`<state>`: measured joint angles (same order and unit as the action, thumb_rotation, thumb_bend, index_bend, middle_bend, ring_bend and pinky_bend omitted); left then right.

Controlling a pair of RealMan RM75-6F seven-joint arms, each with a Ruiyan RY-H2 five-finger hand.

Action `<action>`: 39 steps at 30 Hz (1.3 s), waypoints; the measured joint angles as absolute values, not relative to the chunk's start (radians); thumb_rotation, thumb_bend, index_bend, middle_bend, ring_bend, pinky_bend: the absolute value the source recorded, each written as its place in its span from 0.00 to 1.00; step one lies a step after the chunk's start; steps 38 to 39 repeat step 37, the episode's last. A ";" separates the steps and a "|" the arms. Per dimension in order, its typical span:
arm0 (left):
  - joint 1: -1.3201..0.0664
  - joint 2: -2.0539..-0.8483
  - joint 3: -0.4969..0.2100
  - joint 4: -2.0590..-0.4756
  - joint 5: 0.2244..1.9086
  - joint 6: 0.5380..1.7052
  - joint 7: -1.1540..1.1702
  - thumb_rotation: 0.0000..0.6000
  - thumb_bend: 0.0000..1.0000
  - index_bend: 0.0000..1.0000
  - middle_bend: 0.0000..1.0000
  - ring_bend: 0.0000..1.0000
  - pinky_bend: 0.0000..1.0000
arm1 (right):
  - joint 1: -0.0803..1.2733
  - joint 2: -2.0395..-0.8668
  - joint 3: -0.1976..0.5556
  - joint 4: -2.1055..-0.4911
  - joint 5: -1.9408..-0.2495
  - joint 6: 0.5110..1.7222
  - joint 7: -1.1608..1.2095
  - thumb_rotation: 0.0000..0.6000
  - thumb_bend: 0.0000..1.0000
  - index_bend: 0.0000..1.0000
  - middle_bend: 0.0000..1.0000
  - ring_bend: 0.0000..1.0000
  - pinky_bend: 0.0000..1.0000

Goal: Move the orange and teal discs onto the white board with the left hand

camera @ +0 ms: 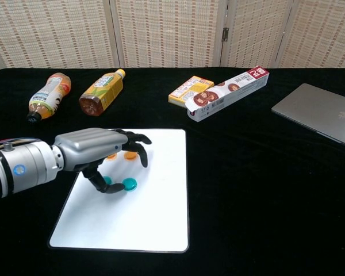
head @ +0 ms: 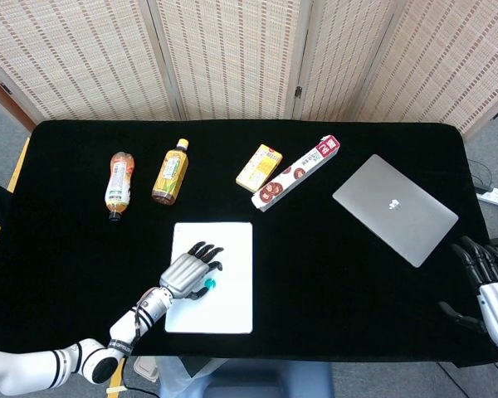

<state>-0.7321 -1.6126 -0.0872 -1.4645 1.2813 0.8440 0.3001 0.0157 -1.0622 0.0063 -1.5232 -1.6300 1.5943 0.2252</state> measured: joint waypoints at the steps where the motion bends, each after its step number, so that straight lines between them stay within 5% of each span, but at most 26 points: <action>1: -0.729 -1.607 -0.089 -1.470 1.285 0.855 0.293 1.00 0.41 0.29 0.08 0.00 0.00 | 0.016 -1.061 0.007 -1.524 -1.629 1.594 0.226 1.00 0.21 0.00 0.00 0.00 0.00; 18: -0.512 -1.352 -0.107 -1.569 1.350 1.222 0.090 1.00 0.41 0.22 0.08 0.00 0.00 | 0.021 -1.058 0.015 -1.524 -1.596 1.565 0.228 1.00 0.21 0.00 0.00 0.00 0.00; 30: -0.288 -1.297 -0.039 -1.545 1.424 1.512 0.112 1.00 0.41 0.18 0.05 0.00 0.00 | 0.030 -1.058 0.019 -1.540 -1.584 1.538 0.215 1.00 0.21 0.00 0.00 0.00 0.00; 39: -0.197 -1.282 0.004 -1.560 1.460 1.589 0.114 1.00 0.41 0.18 0.05 0.00 0.00 | 0.036 -1.064 0.016 -1.532 -1.589 1.527 0.225 1.00 0.21 0.00 0.00 0.00 0.00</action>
